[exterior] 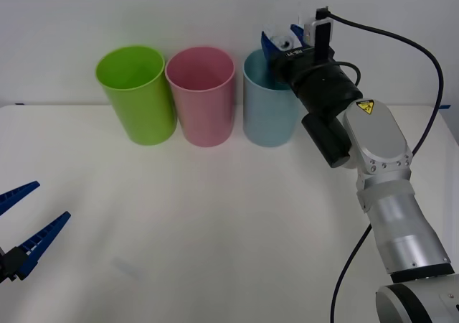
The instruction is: Grasp the object on the table and drop it into the matching bin: aluminum can to the light blue bin, PET bottle to the pink bin.
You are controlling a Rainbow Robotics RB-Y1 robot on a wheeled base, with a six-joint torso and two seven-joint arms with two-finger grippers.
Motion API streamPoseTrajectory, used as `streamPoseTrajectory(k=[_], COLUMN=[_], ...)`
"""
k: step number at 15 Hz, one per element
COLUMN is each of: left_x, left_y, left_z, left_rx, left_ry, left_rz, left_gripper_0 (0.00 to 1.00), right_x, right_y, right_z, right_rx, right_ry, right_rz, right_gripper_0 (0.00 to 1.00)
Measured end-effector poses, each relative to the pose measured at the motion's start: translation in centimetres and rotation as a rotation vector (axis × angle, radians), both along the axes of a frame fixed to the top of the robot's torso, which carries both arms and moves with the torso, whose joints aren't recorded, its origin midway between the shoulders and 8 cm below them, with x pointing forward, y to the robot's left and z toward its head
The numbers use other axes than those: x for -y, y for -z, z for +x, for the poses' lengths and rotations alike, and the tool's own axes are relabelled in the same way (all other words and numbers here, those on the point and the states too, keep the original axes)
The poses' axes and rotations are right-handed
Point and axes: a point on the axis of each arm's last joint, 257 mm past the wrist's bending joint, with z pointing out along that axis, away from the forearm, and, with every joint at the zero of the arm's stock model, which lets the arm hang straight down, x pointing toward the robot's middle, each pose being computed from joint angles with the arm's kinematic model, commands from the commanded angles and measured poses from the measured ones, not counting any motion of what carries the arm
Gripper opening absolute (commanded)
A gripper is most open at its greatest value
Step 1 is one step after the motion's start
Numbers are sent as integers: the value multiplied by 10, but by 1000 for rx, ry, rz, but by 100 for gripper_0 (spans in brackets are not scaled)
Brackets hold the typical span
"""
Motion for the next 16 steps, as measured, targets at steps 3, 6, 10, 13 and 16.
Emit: streamPoseTrajectory(k=[3, 6, 10, 13, 16], left_x=[0, 0, 0, 0, 0], left_y=[0, 0, 0, 0, 0], left_z=[0, 0, 0, 0, 0], left_rx=[0, 0, 0, 0, 0], left_ry=[0, 0, 0, 0, 0], left_rz=[0, 0, 0, 0, 0], left_gripper_0=[100, 100, 100, 100, 100], right_x=[0, 1, 6, 14, 23], right_y=[0, 1, 2, 8, 23], right_z=[0, 0, -5, -25, -59], right_rx=[1, -4, -2, 11, 14], right_ry=[1, -2, -15, -39, -79], right_rz=[0, 6, 5, -15, -48], right_gripper_0=[100, 100, 100, 100, 100])
